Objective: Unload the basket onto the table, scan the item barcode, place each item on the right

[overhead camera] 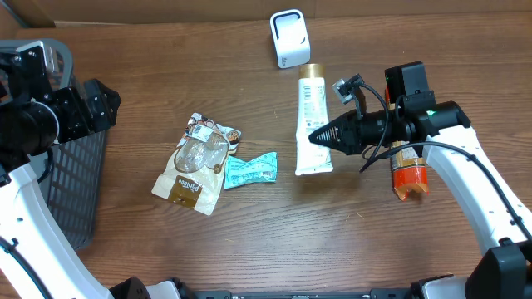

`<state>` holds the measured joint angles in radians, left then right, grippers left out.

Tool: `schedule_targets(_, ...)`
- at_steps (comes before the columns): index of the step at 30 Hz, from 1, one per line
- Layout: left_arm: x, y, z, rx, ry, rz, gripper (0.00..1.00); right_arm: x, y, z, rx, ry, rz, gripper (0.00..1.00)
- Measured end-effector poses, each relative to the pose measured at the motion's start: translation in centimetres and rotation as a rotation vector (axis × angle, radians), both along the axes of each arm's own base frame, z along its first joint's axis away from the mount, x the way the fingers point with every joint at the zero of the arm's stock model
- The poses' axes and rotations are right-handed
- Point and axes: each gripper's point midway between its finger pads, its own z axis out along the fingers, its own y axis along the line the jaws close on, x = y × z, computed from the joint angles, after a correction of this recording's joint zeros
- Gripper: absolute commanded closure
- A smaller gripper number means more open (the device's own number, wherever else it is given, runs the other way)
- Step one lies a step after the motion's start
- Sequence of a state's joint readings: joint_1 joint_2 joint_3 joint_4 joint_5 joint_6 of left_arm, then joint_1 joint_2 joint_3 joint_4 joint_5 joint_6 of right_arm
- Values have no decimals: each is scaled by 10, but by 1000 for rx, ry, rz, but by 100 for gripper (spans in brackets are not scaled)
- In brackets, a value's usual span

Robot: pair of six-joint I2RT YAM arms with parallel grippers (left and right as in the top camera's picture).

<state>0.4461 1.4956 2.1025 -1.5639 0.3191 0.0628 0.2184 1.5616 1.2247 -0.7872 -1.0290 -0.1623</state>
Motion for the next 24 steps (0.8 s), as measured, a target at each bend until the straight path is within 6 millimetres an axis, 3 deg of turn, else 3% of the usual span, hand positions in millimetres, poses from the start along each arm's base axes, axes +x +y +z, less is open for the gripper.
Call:
schedule_targets(9,0,0,0,0,0,0,0,2,-3,1,-35,102,-69,97)
schedule_targets(12,0,0,0,0,0,0,0,15,-9,15,-119,88,-140,97)
schedule_targets(16,0,0,0,0,0,0,0,59,-18,66,-237,-99,-276,96)
schedule_targets(19,0,0,0,0,0,0,0,94,-23,93,-325,-267,-395,96)
schedule_targets(21,0,0,0,0,0,0,0,117,-23,99,-388,-365,-467,96)
schedule_targets(24,0,0,0,0,0,0,1,153,-22,84,-536,-507,-547,96)
